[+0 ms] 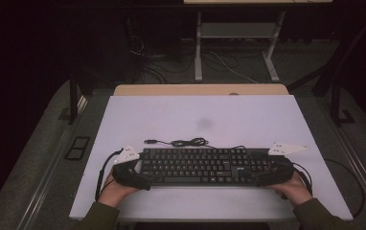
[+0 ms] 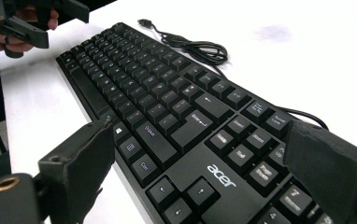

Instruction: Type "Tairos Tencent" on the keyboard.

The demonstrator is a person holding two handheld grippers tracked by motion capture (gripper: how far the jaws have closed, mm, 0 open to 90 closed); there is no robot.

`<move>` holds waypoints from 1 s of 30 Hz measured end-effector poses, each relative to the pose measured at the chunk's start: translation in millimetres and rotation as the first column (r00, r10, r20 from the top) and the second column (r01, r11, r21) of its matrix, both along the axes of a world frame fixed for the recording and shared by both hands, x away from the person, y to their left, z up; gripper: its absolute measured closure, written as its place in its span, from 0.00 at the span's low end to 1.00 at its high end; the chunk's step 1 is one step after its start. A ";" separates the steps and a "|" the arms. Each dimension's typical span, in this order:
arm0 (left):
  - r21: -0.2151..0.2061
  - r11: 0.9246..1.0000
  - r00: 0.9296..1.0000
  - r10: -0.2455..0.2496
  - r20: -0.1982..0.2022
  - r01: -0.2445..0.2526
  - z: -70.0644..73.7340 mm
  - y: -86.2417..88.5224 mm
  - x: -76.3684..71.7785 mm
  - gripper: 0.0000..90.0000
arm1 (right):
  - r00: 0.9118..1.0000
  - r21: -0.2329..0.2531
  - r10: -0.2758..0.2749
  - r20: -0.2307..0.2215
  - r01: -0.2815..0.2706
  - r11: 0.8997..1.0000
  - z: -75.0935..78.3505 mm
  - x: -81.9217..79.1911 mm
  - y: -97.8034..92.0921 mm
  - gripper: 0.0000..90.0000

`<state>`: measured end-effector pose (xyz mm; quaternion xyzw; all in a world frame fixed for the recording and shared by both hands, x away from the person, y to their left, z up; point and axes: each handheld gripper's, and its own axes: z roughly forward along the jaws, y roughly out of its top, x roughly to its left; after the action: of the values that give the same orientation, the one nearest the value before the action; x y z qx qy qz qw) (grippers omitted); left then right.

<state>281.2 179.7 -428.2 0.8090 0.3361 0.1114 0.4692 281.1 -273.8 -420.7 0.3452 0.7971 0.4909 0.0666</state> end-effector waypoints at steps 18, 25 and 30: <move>-0.009 1.000 1.000 -0.007 0.004 0.007 1.5 -3.8 -0.3 0.00 | 1.000 0.011 0.021 0.005 -0.021 1.000 1.7 5.6 15.5 0.10; -0.011 1.000 1.000 -0.008 0.001 0.008 1.1 -3.6 -0.6 0.00 | 0.999 0.011 0.039 0.008 -0.039 0.999 1.9 8.7 24.8 0.10; -0.011 1.000 1.000 -0.012 -0.002 0.012 0.8 -3.8 -0.8 0.00 | 0.999 0.015 0.040 0.002 -0.040 0.999 2.5 11.3 29.5 0.10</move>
<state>280.4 175.9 -427.4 0.8083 0.3324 0.1060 0.4742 292.3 -244.4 -418.2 0.3291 0.8002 0.4984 0.0550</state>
